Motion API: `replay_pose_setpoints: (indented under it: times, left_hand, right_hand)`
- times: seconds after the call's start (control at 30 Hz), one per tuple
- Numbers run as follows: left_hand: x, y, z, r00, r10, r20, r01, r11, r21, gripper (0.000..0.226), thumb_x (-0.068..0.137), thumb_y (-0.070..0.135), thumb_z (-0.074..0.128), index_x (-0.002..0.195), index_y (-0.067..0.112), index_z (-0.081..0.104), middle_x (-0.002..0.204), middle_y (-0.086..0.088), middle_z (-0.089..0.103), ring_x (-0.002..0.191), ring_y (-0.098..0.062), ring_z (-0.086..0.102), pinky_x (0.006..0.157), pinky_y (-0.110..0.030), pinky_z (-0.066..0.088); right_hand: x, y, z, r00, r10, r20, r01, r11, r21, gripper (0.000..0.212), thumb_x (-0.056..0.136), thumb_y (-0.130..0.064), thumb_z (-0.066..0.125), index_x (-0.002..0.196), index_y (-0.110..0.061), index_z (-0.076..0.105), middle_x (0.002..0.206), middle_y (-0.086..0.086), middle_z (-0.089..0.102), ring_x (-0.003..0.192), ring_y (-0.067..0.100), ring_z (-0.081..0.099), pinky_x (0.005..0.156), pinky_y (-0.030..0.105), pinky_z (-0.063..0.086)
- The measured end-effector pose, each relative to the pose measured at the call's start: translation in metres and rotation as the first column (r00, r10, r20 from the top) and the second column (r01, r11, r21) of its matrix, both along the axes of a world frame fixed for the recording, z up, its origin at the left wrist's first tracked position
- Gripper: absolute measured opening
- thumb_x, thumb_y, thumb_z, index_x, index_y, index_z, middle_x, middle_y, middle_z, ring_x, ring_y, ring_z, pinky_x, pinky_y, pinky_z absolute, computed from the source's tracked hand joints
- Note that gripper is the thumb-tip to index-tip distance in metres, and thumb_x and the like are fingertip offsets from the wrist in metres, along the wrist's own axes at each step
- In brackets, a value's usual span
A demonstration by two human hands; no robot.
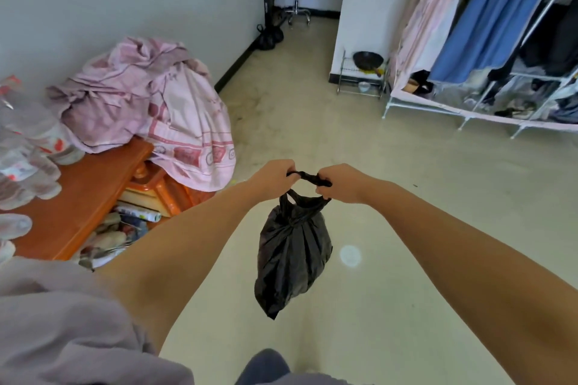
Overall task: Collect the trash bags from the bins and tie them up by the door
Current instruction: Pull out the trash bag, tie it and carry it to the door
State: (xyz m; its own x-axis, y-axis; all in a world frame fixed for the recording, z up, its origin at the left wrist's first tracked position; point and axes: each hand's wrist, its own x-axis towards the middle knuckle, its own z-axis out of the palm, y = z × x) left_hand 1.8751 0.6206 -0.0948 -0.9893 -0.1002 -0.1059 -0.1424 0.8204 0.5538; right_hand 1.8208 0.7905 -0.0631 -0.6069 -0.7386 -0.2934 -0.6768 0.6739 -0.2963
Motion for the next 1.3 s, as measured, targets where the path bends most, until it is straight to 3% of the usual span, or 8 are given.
replay_pose_setpoints:
  times: [0.2, 0.37, 0.7, 0.8, 0.93, 1.03, 1.17, 1.3]
  left_hand:
    - [-0.156, -0.036, -0.007, 1.000, 0.023, 0.003, -0.023, 1.000, 0.009, 0.018, 0.096, 0.019, 0.046, 0.081, 0.008, 0.047, 0.066, 0.005, 0.042, 0.073, -0.022, 0.046, 0.058, -0.027, 0.032]
    - [-0.294, -0.082, -0.014, 1.000, -0.001, 0.018, 0.001, 1.000, 0.011, 0.018, 0.096, 0.019, 0.046, 0.081, 0.009, 0.048, 0.066, 0.005, 0.043, 0.068, -0.019, 0.044, 0.055, -0.024, 0.031]
    - [-0.550, -0.165, -0.004, 0.996, -0.058, 0.073, 0.060, 0.998, -0.031, 0.017, 0.095, 0.019, 0.047, 0.082, 0.009, 0.051, 0.066, 0.006, 0.044, 0.073, -0.022, 0.046, 0.055, -0.022, 0.030]
    - [-0.627, -0.184, -0.007, 0.996, -0.042, 0.081, 0.046, 0.998, -0.046, 0.017, 0.095, 0.021, 0.048, 0.084, 0.009, 0.052, 0.069, 0.003, 0.045, 0.074, -0.021, 0.046, 0.054, -0.021, 0.030]
    - [-0.734, -0.212, -0.005, 0.997, 0.027, 0.079, -0.021, 0.997, -0.077, 0.019, 0.096, 0.024, 0.049, 0.088, 0.008, 0.055, 0.084, -0.006, 0.053, 0.078, -0.021, 0.047, 0.055, -0.019, 0.030]
    - [-0.813, -0.226, 0.007, 0.996, 0.060, 0.069, -0.051, 0.990, -0.130, 0.026, 0.097, 0.026, 0.046, 0.097, 0.004, 0.060, 0.085, -0.005, 0.053, 0.078, -0.020, 0.047, 0.052, -0.018, 0.027]
    - [-0.904, -0.250, 0.016, 0.990, 0.119, 0.071, -0.110, 0.986, -0.127, 0.029, 0.098, 0.027, 0.044, 0.101, 0.002, 0.059, 0.086, -0.005, 0.052, 0.079, -0.021, 0.047, 0.052, -0.023, 0.028]
    - [-0.991, -0.284, 0.010, 0.985, 0.145, 0.089, -0.133, 0.983, -0.124, 0.031, 0.098, 0.024, 0.044, 0.103, -0.002, 0.060, 0.091, -0.009, 0.053, 0.083, -0.021, 0.046, 0.068, -0.028, 0.032]
  right_hand:
    - [-0.159, -0.041, -0.011, 1.000, -0.022, 0.019, 0.021, 1.000, 0.009, 0.028, 0.093, -0.020, 0.049, 0.067, -0.017, 0.041, 0.067, -0.002, 0.048, 0.071, 0.022, 0.048, 0.057, 0.026, 0.033]
    - [-0.297, -0.086, -0.018, 0.999, -0.025, 0.022, 0.025, 1.000, 0.002, 0.016, 0.094, -0.021, 0.049, 0.081, -0.011, 0.049, 0.076, 0.002, 0.055, 0.076, 0.022, 0.051, 0.067, 0.030, 0.037]
    - [-0.554, -0.163, -0.019, 0.994, -0.088, 0.066, 0.089, 0.996, -0.008, 0.033, 0.093, -0.022, 0.050, 0.063, -0.027, 0.037, 0.077, 0.001, 0.054, 0.078, 0.022, 0.050, 0.067, 0.029, 0.036]
    - [-0.635, -0.185, -0.025, 0.997, -0.051, 0.060, 0.050, 0.999, 0.004, 0.030, 0.093, -0.021, 0.049, 0.065, -0.024, 0.040, 0.074, -0.001, 0.056, 0.079, 0.023, 0.052, 0.068, 0.029, 0.036]
    - [-0.750, -0.216, -0.022, 0.998, 0.042, 0.047, -0.042, 0.999, 0.005, 0.012, 0.093, -0.021, 0.050, 0.085, -0.014, 0.052, 0.091, 0.010, 0.065, 0.084, 0.024, 0.055, 0.073, 0.030, 0.040]
    - [-0.836, -0.236, -0.010, 0.994, 0.101, 0.029, -0.101, 0.995, 0.011, 0.016, 0.094, -0.021, 0.050, 0.097, -0.008, 0.058, 0.100, 0.014, 0.067, 0.094, 0.028, 0.059, 0.077, 0.033, 0.041]
    - [-0.941, -0.268, -0.001, 0.987, 0.161, 0.000, -0.161, 0.987, 0.020, 0.010, 0.094, -0.021, 0.049, 0.086, -0.015, 0.050, 0.085, 0.004, 0.060, 0.083, 0.021, 0.053, 0.071, 0.028, 0.035]
    - [-1.033, -0.307, -0.009, 0.980, 0.201, -0.005, -0.201, 0.979, 0.039, 0.010, 0.094, -0.021, 0.049, 0.086, -0.015, 0.048, 0.080, 0.001, 0.054, 0.081, 0.020, 0.050, 0.070, 0.028, 0.034]
